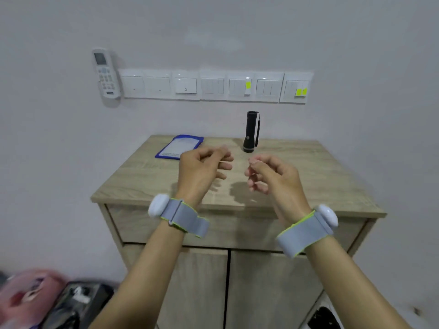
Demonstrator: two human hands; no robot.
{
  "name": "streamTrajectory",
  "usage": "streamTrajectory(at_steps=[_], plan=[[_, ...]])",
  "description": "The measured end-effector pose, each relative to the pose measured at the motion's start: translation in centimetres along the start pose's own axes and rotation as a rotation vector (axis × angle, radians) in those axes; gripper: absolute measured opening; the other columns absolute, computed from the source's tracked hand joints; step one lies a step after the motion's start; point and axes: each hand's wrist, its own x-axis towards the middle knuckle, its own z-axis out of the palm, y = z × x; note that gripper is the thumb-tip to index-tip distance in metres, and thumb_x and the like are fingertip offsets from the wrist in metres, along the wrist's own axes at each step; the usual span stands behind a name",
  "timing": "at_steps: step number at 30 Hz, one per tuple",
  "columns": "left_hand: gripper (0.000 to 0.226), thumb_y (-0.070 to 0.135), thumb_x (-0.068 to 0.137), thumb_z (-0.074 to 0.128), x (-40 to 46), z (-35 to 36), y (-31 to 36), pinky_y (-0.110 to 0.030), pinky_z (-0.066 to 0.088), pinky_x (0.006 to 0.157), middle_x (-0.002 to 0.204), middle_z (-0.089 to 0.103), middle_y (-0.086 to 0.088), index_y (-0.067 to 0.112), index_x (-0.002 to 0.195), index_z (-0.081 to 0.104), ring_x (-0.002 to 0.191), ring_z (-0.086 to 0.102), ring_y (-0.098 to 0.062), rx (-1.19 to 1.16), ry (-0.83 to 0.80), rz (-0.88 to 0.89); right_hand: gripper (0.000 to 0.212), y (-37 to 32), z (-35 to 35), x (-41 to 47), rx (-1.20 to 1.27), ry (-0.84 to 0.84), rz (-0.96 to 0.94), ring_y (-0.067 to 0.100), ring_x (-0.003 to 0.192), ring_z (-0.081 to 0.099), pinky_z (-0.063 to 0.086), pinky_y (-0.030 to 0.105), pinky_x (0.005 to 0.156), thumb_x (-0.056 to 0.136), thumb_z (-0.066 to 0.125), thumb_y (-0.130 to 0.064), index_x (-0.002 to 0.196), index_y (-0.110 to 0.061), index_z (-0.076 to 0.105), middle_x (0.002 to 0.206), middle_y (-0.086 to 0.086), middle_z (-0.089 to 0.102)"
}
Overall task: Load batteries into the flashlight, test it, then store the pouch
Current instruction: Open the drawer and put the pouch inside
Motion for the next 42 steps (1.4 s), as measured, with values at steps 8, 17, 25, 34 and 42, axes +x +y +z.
streamTrajectory(at_steps=[8,17,25,34,42], plan=[[0.032,0.019,0.084,0.061,-7.1,-5.3,-5.9,-0.017,0.031,0.034,0.041,0.050,-0.002,0.012,0.054,0.050,0.030,0.044,-0.014,-0.279,0.293,-0.421,0.024,8.4,-0.2,-6.9,0.218,0.334,0.616,0.013,0.050,0.045,0.036,0.023,0.047,0.087,0.052,-0.023,0.064,-0.019,0.046,0.054,-0.001,0.046],[0.047,0.020,0.090,0.052,-7.2,-7.7,-10.2,-0.043,0.044,0.098,0.142,0.034,-0.018,0.011,0.135,0.045,0.130,0.041,-0.035,-0.477,0.267,-0.938,0.024,10.3,-0.9,-8.0,0.334,0.509,0.767,0.032,0.098,0.052,0.045,0.044,0.089,0.076,0.051,-0.017,0.099,-0.009,0.050,0.111,0.013,0.048],[0.010,0.014,0.091,0.048,-10.8,-8.2,-11.4,-0.038,0.047,0.091,0.115,0.045,-0.009,0.014,0.082,0.053,0.093,0.051,-0.027,-0.493,0.225,-0.815,0.027,11.7,-2.4,-11.1,0.367,0.432,0.801,0.018,0.056,0.034,0.034,0.030,0.064,0.065,0.045,-0.005,0.040,-0.013,0.038,0.042,0.003,0.037],[0.022,0.026,0.093,0.056,-13.9,-10.6,-10.0,-0.032,0.059,0.058,0.082,0.072,-0.015,0.006,0.099,0.061,0.067,0.069,-0.024,0.074,-0.098,-0.913,0.012,8.5,-3.2,-14.3,-0.326,-0.014,0.918,0.013,0.046,0.052,0.037,0.018,0.048,0.090,0.053,-0.019,0.085,-0.008,0.056,0.066,0.007,0.063],[0.018,0.040,0.075,0.065,-10.7,-6.8,-1.5,-0.026,0.050,0.068,0.072,0.066,0.010,0.023,0.078,0.070,0.071,0.061,-0.011,0.955,-0.076,0.264,0.028,1.4,-1.3,-10.4,-1.272,-0.168,-0.215,0.015,0.096,0.058,0.046,0.028,0.081,0.080,0.060,-0.031,0.105,-0.025,0.069,0.103,-0.009,0.068]])
